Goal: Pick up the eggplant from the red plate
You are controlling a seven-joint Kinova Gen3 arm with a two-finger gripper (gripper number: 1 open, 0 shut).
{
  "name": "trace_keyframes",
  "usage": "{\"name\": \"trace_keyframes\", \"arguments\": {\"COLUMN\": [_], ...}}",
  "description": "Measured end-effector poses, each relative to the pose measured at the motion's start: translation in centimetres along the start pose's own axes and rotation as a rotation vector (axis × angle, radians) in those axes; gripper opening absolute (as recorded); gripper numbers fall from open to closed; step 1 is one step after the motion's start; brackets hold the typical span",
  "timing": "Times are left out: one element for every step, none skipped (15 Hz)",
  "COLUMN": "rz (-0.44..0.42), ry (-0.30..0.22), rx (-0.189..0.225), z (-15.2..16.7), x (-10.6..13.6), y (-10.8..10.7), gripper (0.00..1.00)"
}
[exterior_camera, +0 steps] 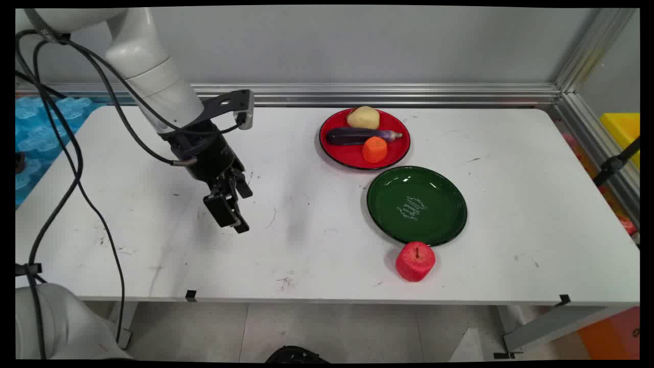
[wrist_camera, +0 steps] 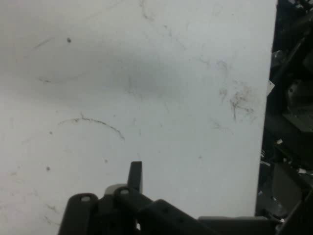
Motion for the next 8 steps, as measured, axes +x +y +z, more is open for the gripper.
{"name": "trace_keyframes", "arguments": {"rz": [0.005,0.008,0.016,0.024,0.036,0.048,0.055,0.064], "ry": [0.003,0.006,0.013,0.018,0.027,0.039,0.046,0.062], "rx": [0.006,0.01,0.021,0.029,0.045,0.061,0.071,0.093], "z": [0.1,0.1,0.2,0.3,0.4,0.5,0.5,0.6], "x": [0.2,0.3,0.7,1.1,1.7,2.5,3.1,4.0], "y": [-0.2,-0.4,-0.7,-1.0,-1.6,-2.3,-2.8,-3.8], "gripper": [1.0,1.0,1.0,1.0,1.0,1.0,1.0,1.0]}}
